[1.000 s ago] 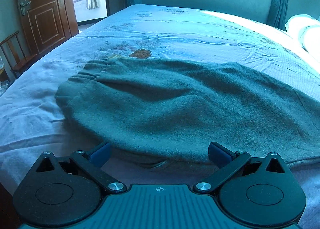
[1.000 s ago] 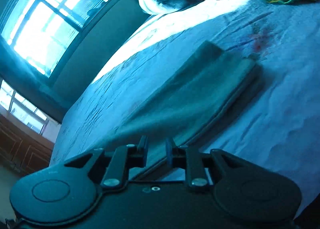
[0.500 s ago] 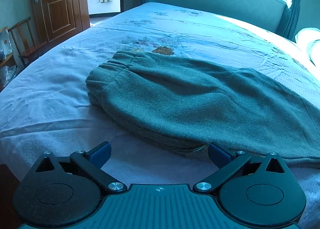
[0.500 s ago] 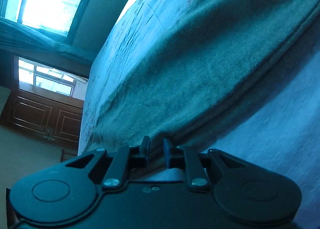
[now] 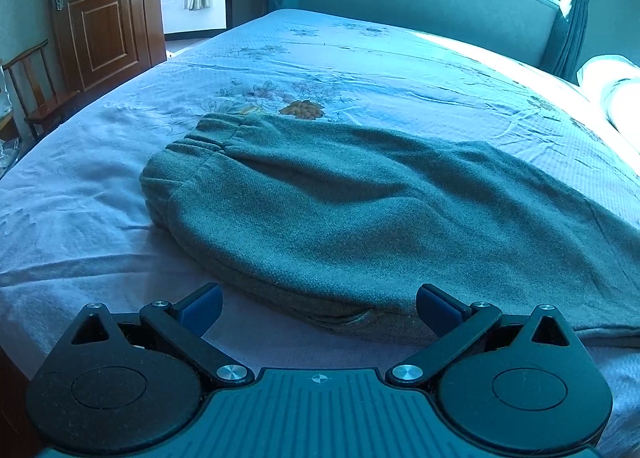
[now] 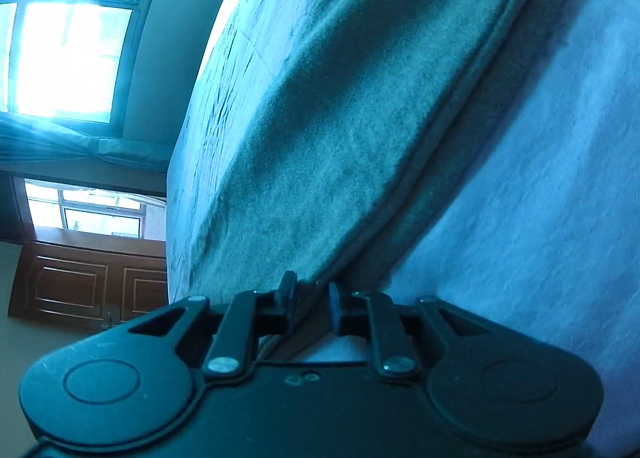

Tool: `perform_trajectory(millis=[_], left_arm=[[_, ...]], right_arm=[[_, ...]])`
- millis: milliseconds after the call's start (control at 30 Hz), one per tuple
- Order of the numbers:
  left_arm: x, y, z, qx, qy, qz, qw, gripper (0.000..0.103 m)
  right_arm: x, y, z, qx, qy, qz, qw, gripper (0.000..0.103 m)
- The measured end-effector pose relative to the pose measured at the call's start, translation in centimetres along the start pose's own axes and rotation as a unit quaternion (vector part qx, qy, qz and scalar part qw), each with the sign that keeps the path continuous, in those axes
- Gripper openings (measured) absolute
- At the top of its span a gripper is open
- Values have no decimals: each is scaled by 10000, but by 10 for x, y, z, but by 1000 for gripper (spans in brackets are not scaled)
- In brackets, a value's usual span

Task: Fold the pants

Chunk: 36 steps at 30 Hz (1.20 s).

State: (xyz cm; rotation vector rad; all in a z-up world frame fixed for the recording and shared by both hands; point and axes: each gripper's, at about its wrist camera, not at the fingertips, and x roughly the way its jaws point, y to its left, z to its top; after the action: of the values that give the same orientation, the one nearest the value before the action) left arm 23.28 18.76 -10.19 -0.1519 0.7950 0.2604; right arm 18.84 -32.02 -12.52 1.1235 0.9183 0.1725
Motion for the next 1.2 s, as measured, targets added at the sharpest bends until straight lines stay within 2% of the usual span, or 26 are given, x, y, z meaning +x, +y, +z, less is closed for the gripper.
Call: perform_trajectory(millis=[133,167,233,300,333,400,467,533,567,600,633,667,733,800,867,967,1033,1067,1100,1167,1200], left_arm=[[-4,-2,1,20,-52,-14,10000,103],[-3,-3,2,13,-46,-28,10000,103],[-1,-10,2,38,0,-71,10000,103],[3,-21,2,131,33,-120,9998,103],[3,-29,2,204,41,-157,9997,103],[2,-45,2,304,-25,-231,9993,103],[3,-62,4,407,-92,-269,9988,103],[10,-79,2,477,-98,-256,9985,103],[16,-84,0,525,-30,-198,9984,103],[21,-90,-2,603,54,-125,9981,103],[23,-94,-3,661,72,-67,9978,103],[23,-97,-4,701,86,-25,9975,103],[16,-99,-4,672,-20,-136,9976,103],[14,-103,-3,616,-44,-162,9980,103],[14,-108,-2,590,-71,-192,9980,103],[16,-120,-3,702,-14,-202,9973,103],[15,-125,-5,768,11,-218,9968,103],[15,-126,-6,779,16,-197,9968,103],[15,-126,-7,782,41,-190,9968,103],[15,-127,-8,805,65,-175,9966,103],[14,-128,-8,828,67,-165,9964,103]], right_arm=[[-18,30,-15,-871,-359,197,9954,0],[-21,29,-16,-859,-359,170,9955,0],[-11,18,-14,-739,-258,-246,9966,0],[-5,1,-4,-354,28,-152,9993,0],[-14,2,1,-312,18,-94,9995,4],[-48,9,8,-649,-649,-138,9957,15],[-83,6,22,-894,-1196,-292,9884,13],[-101,-9,41,-849,-1530,-226,9843,12],[-106,-22,60,-925,-1694,-584,9795,7],[-113,-34,72,-799,-1876,-1145,9723,8],[-123,-51,83,-503,-1992,-1151,9719,0],[-137,-69,91,-123,-2008,-806,9762,0],[-163,-75,90,-178,-2350,-1002,9667,9],[-179,-78,88,-184,-2524,-904,9632,13],[-188,-84,90,-222,-2560,-677,9640,13],[-178,-87,102,6,-2351,-502,9707,13],[-167,-88,110,59,-2311,-776,9698,14],[-162,-89,112,83,-2277,-676,9713,14],[-160,-91,114,107,-2257,-626,9721,12],[-156,-89,114,40,-2202,-652,9733,0],[-161,-85,109,-2,-2251,-584,9726,0]])
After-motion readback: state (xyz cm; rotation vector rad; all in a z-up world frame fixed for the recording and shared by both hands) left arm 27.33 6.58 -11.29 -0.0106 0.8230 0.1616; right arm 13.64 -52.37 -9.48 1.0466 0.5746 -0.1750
